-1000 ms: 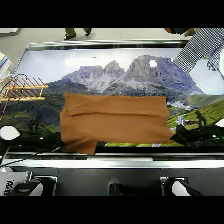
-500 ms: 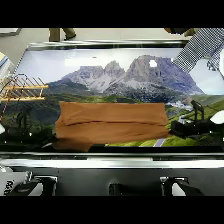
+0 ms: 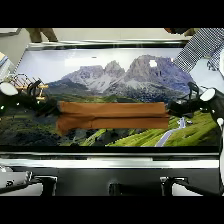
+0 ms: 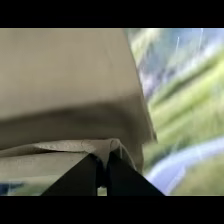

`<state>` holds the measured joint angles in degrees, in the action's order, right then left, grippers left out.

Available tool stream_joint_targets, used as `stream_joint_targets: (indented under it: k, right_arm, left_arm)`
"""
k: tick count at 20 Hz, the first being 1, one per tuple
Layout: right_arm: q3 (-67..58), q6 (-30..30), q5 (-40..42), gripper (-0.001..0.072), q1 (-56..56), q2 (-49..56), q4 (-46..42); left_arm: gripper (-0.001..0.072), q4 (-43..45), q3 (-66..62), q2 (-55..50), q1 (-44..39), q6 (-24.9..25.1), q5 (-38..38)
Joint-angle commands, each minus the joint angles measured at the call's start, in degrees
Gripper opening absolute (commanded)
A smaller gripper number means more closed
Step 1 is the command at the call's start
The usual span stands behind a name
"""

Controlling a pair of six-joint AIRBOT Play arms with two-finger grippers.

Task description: Fold the clothes and pants, and hang the long-sleeved shirts on hangers.

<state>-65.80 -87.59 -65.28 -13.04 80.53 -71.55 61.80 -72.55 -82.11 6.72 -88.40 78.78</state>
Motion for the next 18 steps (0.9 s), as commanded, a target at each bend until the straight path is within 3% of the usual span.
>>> stream_joint_targets:
  k: [1,8,10,12,13,14,18]
  right_arm:
    - [-5.70,-0.20,1.40,0.0032,0.13,7.45,1.57]
    - [-6.58,1.68,6.80,0.0041,0.13,13.31,9.18]
    - [-6.58,1.66,7.37,0.0109,0.13,13.81,9.84]
    - [-7.13,0.74,6.88,0.0318,0.02,13.79,9.90]
    - [-8.35,0.07,5.68,0.0414,-0.20,13.68,9.14]
    - [-10.56,-0.31,3.21,0.0435,-0.79,13.53,8.28]
    - [-17.16,-0.28,-4.74,0.0530,-8.26,13.29,8.48]
  left_arm:
    - [0.0021,0.11,-12.02,-11.32,-0.70,1.03,-0.17]
    - [0.0022,0.15,-22.01,-24.26,-1.68,1.05,1.53]
    - [0.0028,0.17,-22.08,-25.57,-1.68,1.05,1.44]
    - [0.0150,0.20,-22.10,-25.55,-1.51,1.05,0.63]
    - [0.0293,0.26,-22.58,-25.27,-1.22,1.03,0.70]
    - [0.0444,0.44,-23.56,-24.94,-0.76,0.98,1.22]
    - [0.0471,2.47,-29.11,-21.62,1.01,0.72,4.61]
